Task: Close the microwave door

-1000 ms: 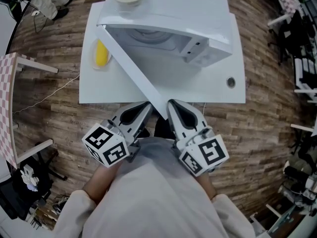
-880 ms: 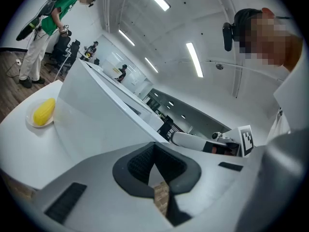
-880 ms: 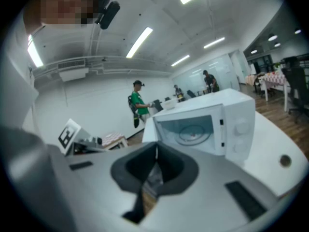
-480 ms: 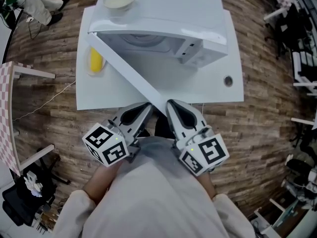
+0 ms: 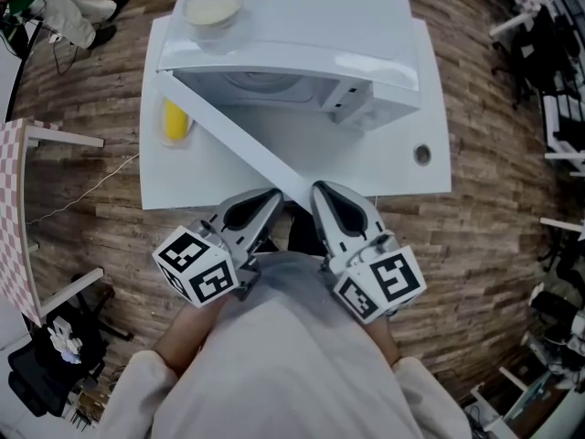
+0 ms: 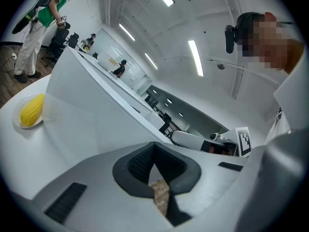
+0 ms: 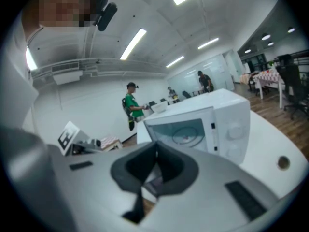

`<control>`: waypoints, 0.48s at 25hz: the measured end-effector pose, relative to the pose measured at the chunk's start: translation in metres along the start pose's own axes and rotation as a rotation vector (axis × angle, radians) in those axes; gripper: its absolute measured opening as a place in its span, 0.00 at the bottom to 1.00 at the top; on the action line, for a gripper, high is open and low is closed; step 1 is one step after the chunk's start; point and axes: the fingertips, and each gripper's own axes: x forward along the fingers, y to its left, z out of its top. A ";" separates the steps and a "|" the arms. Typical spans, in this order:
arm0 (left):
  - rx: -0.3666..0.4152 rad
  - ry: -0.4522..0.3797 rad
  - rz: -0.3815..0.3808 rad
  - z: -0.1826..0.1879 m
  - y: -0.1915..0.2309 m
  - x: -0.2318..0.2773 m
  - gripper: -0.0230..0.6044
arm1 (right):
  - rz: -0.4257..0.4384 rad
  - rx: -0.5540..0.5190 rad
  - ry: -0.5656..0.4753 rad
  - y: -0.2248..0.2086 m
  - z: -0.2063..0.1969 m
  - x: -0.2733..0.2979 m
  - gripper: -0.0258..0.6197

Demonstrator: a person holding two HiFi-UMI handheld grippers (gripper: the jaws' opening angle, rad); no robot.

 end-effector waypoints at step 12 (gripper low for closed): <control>0.079 0.009 0.030 0.012 0.001 0.024 0.06 | -0.017 0.010 -0.014 -0.026 0.013 0.004 0.08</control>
